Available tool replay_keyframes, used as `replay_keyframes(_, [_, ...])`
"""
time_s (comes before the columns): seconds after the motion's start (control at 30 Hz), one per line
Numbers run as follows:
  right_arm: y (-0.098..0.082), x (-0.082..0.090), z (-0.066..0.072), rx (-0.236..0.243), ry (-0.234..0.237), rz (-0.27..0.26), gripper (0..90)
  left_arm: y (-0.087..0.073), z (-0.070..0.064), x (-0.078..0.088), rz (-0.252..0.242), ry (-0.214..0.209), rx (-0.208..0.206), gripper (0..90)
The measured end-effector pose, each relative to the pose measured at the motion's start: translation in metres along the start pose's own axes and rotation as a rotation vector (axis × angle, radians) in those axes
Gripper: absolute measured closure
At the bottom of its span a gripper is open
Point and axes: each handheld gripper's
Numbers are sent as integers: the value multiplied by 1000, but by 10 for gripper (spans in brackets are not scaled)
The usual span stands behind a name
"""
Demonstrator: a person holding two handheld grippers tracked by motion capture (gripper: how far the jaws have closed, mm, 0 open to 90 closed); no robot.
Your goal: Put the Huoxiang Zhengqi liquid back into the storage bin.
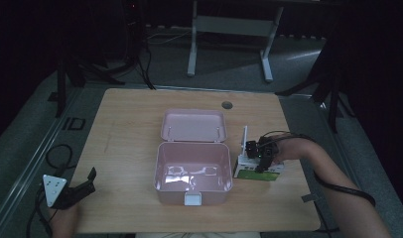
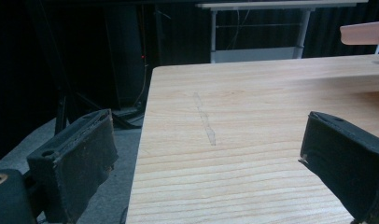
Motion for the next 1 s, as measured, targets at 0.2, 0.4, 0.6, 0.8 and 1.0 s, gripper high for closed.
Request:
replay_keyframes(0.2, [-7,6,9,-18,21,14,619,0,0,0,1,-1,0,38])
replay_keyframes(0.4, [-8,13,20,-25,22,24,619,0,-1,0,2,-1,0,38])
replay_keyframes(0.6, [-5,21,30,3,9,19,619,0,0,0,2,-1,3,38])
replay_keyframes(0.8, [-5,34,34,-10,12,16,619,0,0,0,-2,-1,0,38])
replay_keyframes(1.0, [-4,53,39,-11,4,13,619,0,0,0,1,-1,1,38])
Point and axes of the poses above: each handheld gripper's, and its own axes: x roughly backward along the jaws, y roughly out of its top, z roughly to its left, and after that the axes turned 4 degrees about -z, right-handed
